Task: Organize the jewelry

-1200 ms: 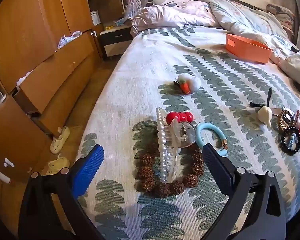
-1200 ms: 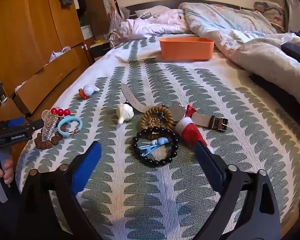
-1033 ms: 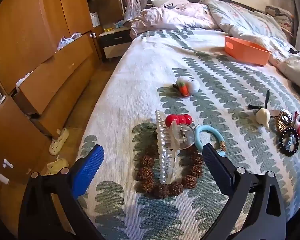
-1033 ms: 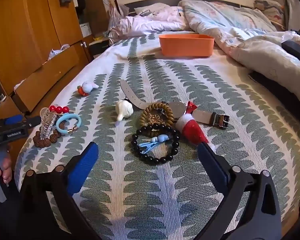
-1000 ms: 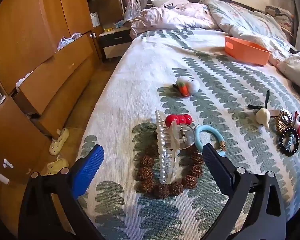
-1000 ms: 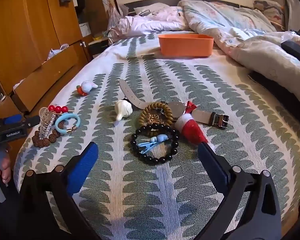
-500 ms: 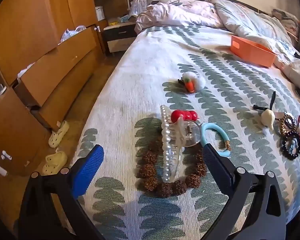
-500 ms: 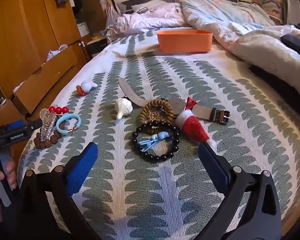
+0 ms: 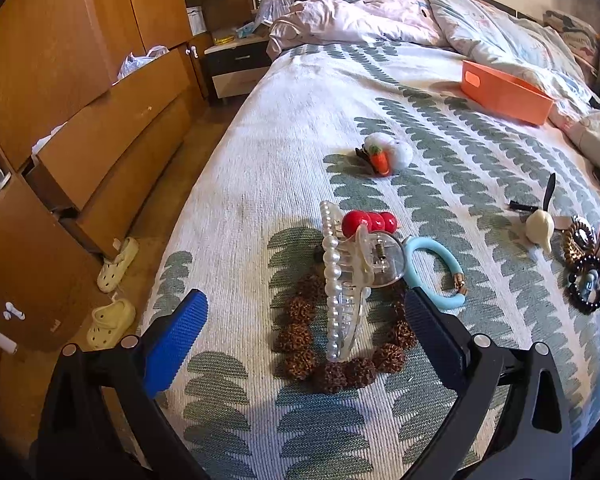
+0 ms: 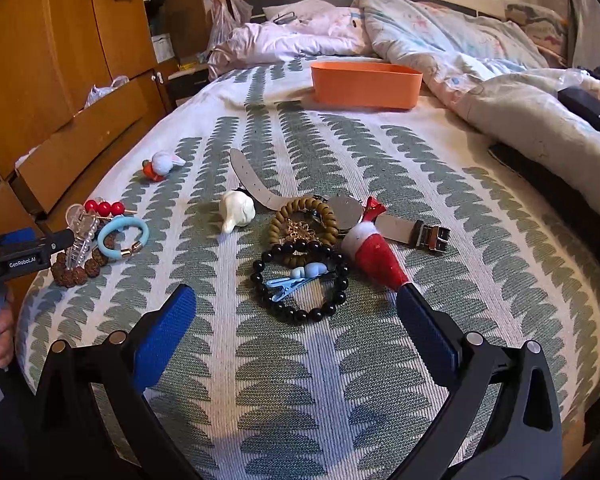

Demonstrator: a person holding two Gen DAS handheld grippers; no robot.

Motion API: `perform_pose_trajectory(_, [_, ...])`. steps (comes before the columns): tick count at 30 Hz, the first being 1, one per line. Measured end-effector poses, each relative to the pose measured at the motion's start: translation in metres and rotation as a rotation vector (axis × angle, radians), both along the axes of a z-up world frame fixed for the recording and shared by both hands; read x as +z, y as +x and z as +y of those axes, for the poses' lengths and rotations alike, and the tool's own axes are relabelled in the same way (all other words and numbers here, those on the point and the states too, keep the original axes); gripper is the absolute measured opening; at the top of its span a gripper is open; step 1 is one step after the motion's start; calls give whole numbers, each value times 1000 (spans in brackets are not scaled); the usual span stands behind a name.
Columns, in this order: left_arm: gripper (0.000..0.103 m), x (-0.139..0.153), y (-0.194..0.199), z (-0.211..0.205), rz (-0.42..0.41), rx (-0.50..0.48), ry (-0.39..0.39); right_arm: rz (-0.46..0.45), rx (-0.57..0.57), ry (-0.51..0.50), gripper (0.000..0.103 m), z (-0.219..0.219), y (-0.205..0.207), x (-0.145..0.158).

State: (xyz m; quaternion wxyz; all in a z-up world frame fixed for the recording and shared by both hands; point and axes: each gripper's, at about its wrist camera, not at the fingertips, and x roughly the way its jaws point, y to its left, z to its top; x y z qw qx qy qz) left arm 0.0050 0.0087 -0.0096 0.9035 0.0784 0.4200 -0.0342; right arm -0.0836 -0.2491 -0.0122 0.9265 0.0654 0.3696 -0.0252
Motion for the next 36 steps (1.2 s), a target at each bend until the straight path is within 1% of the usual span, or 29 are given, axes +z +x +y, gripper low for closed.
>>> perform_pose_trajectory(12, [98,0,1,0,-4,5,7,17,-9,0,100,-1,1,-4])
perform_pose_trajectory(19, [98,4,4,7,-2,23,-11,21,-1,49,100,-6,0,-5])
perform_pose_trajectory(26, [98,4,5,6,-4,19,-4,27,-4,44,100,-4,0,-6])
perform_pose_trajectory(36, [98,2,4,2,-1,18,5,12,-9,38,100,-5,-2,-2])
